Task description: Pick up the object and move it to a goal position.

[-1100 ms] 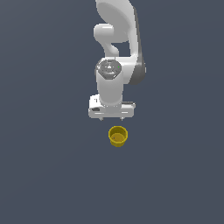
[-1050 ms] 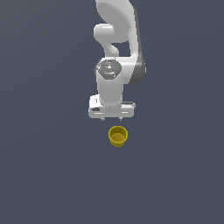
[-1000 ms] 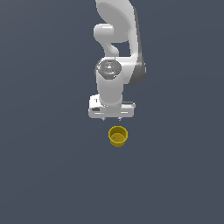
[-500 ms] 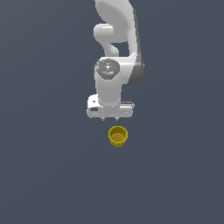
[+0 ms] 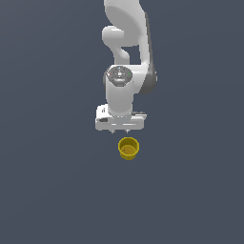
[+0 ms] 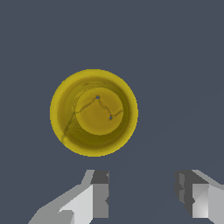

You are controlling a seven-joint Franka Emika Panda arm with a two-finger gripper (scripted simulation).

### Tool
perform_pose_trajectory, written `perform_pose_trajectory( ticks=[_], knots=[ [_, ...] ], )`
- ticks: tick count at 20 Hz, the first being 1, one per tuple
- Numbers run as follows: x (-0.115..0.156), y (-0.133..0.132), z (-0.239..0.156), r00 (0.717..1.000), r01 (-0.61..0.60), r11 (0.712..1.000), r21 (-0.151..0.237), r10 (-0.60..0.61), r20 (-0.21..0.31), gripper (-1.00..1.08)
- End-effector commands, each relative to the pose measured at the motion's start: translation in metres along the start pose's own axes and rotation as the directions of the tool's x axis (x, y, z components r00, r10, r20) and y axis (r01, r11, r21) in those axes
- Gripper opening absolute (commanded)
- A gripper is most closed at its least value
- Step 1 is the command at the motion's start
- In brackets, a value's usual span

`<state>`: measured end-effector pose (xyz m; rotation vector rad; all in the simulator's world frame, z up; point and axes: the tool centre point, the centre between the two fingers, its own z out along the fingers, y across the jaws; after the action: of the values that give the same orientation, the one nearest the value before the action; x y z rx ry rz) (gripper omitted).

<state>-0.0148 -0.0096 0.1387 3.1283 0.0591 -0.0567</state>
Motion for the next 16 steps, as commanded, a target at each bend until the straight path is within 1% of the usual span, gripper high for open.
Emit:
perform_pose_trajectory(
  ticks=[1, 9, 16],
  knots=[
    [0.002, 0.000, 0.004, 1.000, 0.014, 1.000, -0.009, -0.014, -0.023, 0.28],
    [0.011, -0.005, 0.019, 0.988, 0.080, 0.996, -0.044, -0.086, -0.130, 0.28],
    [0.016, -0.016, 0.030, 0.959, 0.150, 0.986, -0.070, -0.162, -0.233, 0.28]
  ],
)
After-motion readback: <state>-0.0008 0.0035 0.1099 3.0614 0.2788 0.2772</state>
